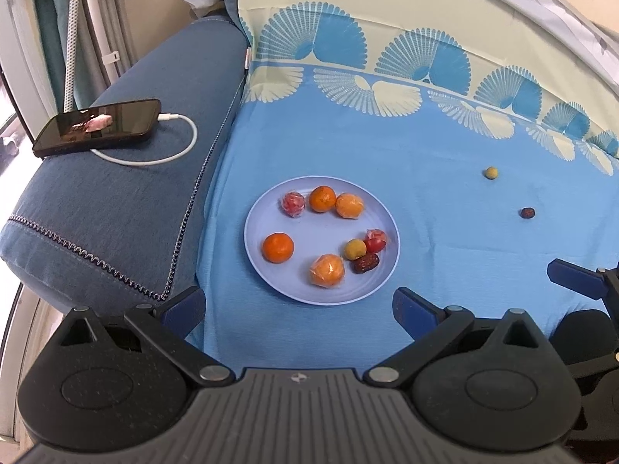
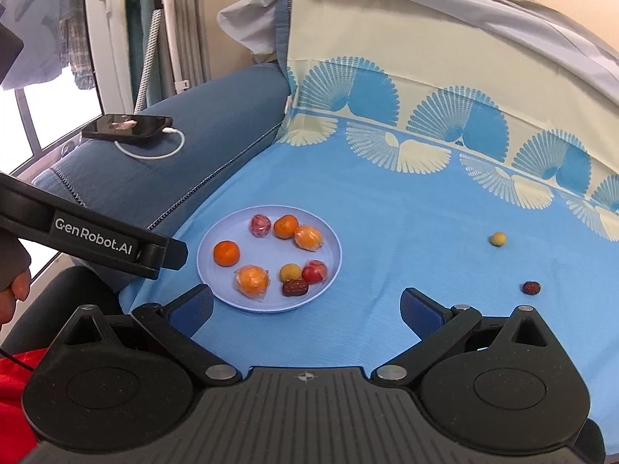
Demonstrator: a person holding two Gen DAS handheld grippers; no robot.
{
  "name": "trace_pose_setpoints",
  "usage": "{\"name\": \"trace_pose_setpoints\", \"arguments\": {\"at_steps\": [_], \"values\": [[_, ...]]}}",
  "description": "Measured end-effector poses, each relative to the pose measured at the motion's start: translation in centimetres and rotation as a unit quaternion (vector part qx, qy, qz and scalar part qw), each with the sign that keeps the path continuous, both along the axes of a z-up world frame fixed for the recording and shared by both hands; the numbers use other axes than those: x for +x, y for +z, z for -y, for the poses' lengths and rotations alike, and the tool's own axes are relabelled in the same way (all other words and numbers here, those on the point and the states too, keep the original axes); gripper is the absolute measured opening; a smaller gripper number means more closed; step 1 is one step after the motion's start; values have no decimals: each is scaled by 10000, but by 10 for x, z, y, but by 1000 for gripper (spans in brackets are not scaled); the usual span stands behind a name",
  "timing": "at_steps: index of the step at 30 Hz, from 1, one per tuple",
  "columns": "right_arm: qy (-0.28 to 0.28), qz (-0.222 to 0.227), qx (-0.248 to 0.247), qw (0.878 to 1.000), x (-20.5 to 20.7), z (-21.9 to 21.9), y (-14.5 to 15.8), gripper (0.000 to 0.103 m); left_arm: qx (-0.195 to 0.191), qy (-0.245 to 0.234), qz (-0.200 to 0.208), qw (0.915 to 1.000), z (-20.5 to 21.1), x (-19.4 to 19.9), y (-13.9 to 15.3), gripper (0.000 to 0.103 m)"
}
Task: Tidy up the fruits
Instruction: 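Withdraw both open tools from the plate toward the loose fruits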
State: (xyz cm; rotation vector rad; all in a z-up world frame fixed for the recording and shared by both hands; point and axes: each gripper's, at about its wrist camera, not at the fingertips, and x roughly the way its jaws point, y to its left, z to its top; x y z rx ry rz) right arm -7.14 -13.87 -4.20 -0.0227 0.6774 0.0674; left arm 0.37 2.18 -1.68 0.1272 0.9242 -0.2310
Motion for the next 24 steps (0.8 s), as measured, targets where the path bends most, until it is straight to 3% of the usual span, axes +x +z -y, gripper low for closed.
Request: {"name": "trace_pose_setpoints", "arguments": {"at_steps": [14,24], "values": [[-1229,17,265,9921,14,74,-25,102,330,-454,-226,9982,62,34,-15,103],[-3047,82,146,9523,35,191,-68,102,283,-1302,-159,9909,176,88,-36,103]]}}
